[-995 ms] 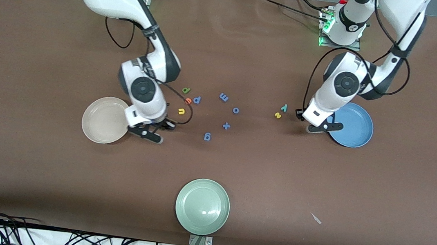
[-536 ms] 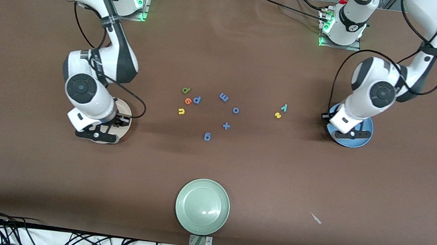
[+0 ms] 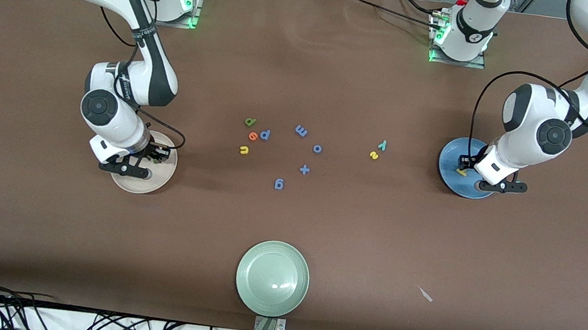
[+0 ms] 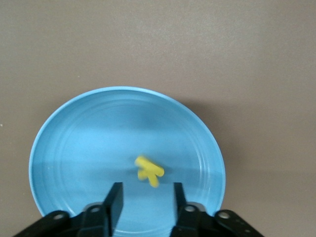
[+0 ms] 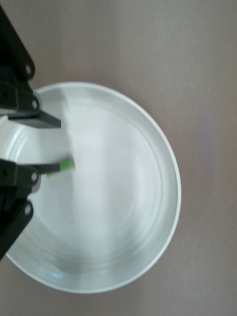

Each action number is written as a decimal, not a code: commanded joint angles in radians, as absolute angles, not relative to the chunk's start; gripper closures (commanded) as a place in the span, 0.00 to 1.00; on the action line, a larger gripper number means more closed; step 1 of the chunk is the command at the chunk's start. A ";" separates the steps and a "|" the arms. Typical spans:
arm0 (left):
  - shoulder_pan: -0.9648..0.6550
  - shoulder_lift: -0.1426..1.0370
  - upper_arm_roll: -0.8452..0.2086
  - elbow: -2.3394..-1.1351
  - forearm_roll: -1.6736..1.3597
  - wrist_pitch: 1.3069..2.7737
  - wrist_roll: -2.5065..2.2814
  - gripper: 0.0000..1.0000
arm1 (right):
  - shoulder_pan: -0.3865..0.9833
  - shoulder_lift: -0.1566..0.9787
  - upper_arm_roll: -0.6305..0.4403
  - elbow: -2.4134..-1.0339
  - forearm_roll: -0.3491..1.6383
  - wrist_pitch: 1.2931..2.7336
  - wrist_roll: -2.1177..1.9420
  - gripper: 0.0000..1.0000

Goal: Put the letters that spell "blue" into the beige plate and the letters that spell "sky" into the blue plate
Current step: 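Drop the K in the blue plate while the right gripper drops the l, then grasp the yellow u with the right gripper while the left gripper lowers, then drop the u in the white plate while the left gripper grasps the Y, then drop the cyan Y in the blue plate while the right gripper reaches the e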

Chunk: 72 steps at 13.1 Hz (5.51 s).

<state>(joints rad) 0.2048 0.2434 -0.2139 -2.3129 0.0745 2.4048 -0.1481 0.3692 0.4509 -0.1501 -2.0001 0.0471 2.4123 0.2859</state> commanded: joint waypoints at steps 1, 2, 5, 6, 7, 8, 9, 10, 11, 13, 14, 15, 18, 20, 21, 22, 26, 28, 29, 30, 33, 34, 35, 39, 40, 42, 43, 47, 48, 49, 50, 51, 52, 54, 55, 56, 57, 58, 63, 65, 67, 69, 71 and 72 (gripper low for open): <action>0.200 0.221 -0.236 -2.312 0.089 2.387 -0.194 0.35 | 0.374 0.410 -0.118 -1.973 0.136 2.329 0.303 0.53; 0.199 0.222 -0.279 -2.310 0.083 2.387 -0.272 0.35 | 0.380 0.413 -0.097 -1.958 0.161 2.324 0.352 0.51; 0.201 0.209 -0.368 -2.322 0.092 2.399 -0.357 0.36 | 0.414 0.439 -0.011 -1.947 0.163 2.376 0.532 0.50; 0.201 0.206 -0.400 -2.332 0.092 2.399 -0.360 0.36 | 0.452 0.460 -0.005 -1.947 0.161 2.425 0.613 0.50; 0.204 0.206 -0.434 -2.336 0.091 2.399 -0.379 0.36 | 0.495 0.488 -0.005 -1.947 0.160 2.469 0.677 0.50; 0.204 0.207 -0.464 -2.339 0.089 2.404 -0.394 0.36 | 0.529 0.514 -0.005 -1.947 0.160 2.511 0.731 0.50; 0.204 0.210 -0.488 -2.353 0.087 2.428 -0.396 0.37 | 0.563 0.538 -0.006 -1.947 0.156 2.545 0.797 0.50; 0.199 0.222 -0.505 -2.367 0.086 2.471 -0.394 0.37 | 0.596 0.557 -0.009 -1.948 0.150 2.566 0.857 0.49; 0.198 0.251 -0.532 -2.368 0.087 2.503 -0.393 0.37 | 0.613 0.566 -0.011 -1.950 0.149 2.572 0.897 0.47; 0.195 0.281 -0.583 -2.365 0.092 2.510 -0.384 0.36 | 0.633 0.578 -0.014 -1.953 0.147 2.589 0.930 0.39; 0.183 0.290 -0.597 -2.364 0.094 2.510 -0.382 0.36 | 0.634 0.586 -0.014 -1.954 0.147 2.600 0.930 0.39; 0.157 0.305 -0.597 -2.359 0.100 2.510 -0.377 0.35 | 0.634 0.589 -0.014 -1.957 0.147 2.602 0.930 0.39; 0.138 0.362 -0.598 -2.342 0.219 2.542 -0.380 0.35 | 0.634 0.595 -0.018 -1.959 0.146 2.602 0.930 0.39; 0.137 0.383 -0.598 -2.341 0.224 2.568 -0.380 0.36 | 0.634 0.597 -0.028 -1.957 0.144 2.602 0.930 0.43; 0.135 0.383 -0.597 -2.341 0.227 2.568 -0.382 0.36 | 0.635 0.597 -0.028 -1.957 0.146 2.602 0.930 0.51; 0.135 0.383 -0.597 -2.341 0.232 2.568 -0.380 0.36 | 0.635 0.600 -0.028 -1.957 0.146 2.602 0.931 0.59; 0.106 0.428 -0.595 -2.335 0.267 2.594 -0.380 0.35 | 0.634 0.603 -0.028 -1.957 0.146 2.599 0.930 0.94; 0.118 0.431 -0.594 -2.330 0.268 2.594 -0.379 0.37 | 0.627 0.582 -0.061 -1.950 0.140 2.568 0.898 0.98; 0.118 0.436 -0.589 -2.323 0.268 2.595 -0.379 0.39 | 0.627 0.557 -0.098 -1.933 0.134 2.489 0.843 0.98; 0.118 0.449 -0.588 -2.313 0.268 2.594 -0.379 0.40 | 0.626 0.536 -0.130 -1.901 0.136 2.397 0.759 0.98; 0.120 0.453 -0.584 -2.307 0.278 2.594 -0.383 0.48 | 0.626 0.502 -0.271 -1.827 0.138 2.180 0.507 0.98; 0.120 0.453 -0.584 -2.309 0.284 2.594 -0.387 0.52 | 0.626 0.499 -0.313 -1.825 0.138 2.154 0.426 0.98; 0.120 0.453 -0.584 -2.309 0.284 2.594 -0.388 0.55 | 0.626 0.496 -0.339 -1.838 0.141 2.154 0.358 0.98; 0.120 0.457 -0.577 -2.309 0.284 2.586 -0.390 0.60 | 0.614 0.492 -0.367 -1.911 0.169 2.216 0.299 0.83; 0.118 0.457 -0.577 -2.307 0.284 2.586 -0.391 0.60 | 0.614 0.492 -0.367 -1.913 0.169 2.218 0.299 0.80; 0.117 0.459 -0.565 -2.307 0.284 2.586 -0.391 0.59 | 0.614 0.492 -0.367 -1.911 0.170 2.218 0.299 0.57; 0.118 0.459 -0.563 -2.307 0.284 2.586 -0.391 0.60 | 0.614 0.489 -0.367 -1.910 0.170 2.218 0.301 0.44; 0.118 0.456 -0.563 -2.307 0.284 2.586 -0.419 0.77 | 0.617 0.482 -0.359 -1.899 0.211 2.206 0.318 0.41; 0.117 0.456 -0.563 -2.307 0.284 2.586 -0.425 0.87 | 0.623 0.482 -0.354 -1.895 0.257 2.203 0.330 0.40; 0.118 0.456 -0.561 -2.307 0.284 2.586 -0.428 0.96 | 0.630 0.482 -0.325 -1.893 0.296 2.207 0.371 0.40; 0.126 0.451 -0.557 -2.306 0.282 2.583 -0.431 1.00 | 0.638 0.486 -0.296 -1.894 0.304 2.221 0.437 0.40; 0.142 0.446 -0.554 -2.292 0.275 2.574 -0.440 1.00 | 0.653 0.492 -0.273 -1.894 0.302 2.250 0.516 0.40; 0.165 0.437 -0.557 -2.271 0.273 2.521 -0.436 1.00 | 0.681 0.500 -0.256 -1.894 0.302 2.282 0.588 0.40; 0.179 0.425 -0.563 -2.205 0.267 2.381 -0.431 1.00 | 0.770 0.535 -0.253 -1.896 0.304 2.344 0.742 0.40; 0.181 0.423 -0.563 -2.175 0.265 2.326 -0.434 1.00 | 0.820 0.557 -0.253 -1.896 0.304 2.379 0.823 0.40; 0.187 0.425 -0.560 -2.152 0.265 2.300 -0.434 1.00 | 0.862 0.577 -0.253 -1.896 0.302 2.407 0.897 0.40; 0.234 0.420 -0.563 -2.143 0.265 2.286 -0.425 1.00 | 0.902 0.593 -0.255 -1.898 0.302 2.427 0.957 0.40; 0.286 0.404 -0.583 -2.138 0.265 2.260 -0.401 1.00 | 0.926 0.601 -0.255 -1.902 0.302 2.431 0.988 0.40; 0.506 0.351 -0.647 -2.141 0.265 2.160 -0.159 1.00 | 0.934 0.604 -0.255 -1.914 0.302 2.427 1.005 0.40; 0.538 0.347 -0.646 -2.170 0.288 2.163 -0.115 1.00 | 0.934 0.600 -0.255 -1.914 0.302 2.416 1.003 0.40; 0.560 0.356 -0.646 -2.198 0.371 2.180 -0.115 1.00 | 0.933 0.594 -0.261 -1.907 0.301 2.384 0.993 0.40; 0.583 0.359 -0.649 -2.209 0.376 2.181 -0.115 0.94 | 0.933 0.581 -0.287 -1.898 0.285 2.329 0.977 0.40; 0.575 0.374 -0.649 -2.215 0.376 2.200 -0.135 0.81 | 0.933 0.575 -0.296 -1.898 0.285 2.310 0.954 0.40; 0.574 0.374 -0.650 -2.229 0.376 2.213 -0.149 0.74 | 0.933 0.575 -0.295 -1.898 0.285 2.310 0.962 0.40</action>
<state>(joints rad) 0.5618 0.3769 -0.6306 -2.2028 0.3507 2.1850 -0.1299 0.9315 0.5978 -0.2927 -1.8910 0.2835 2.3328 0.9739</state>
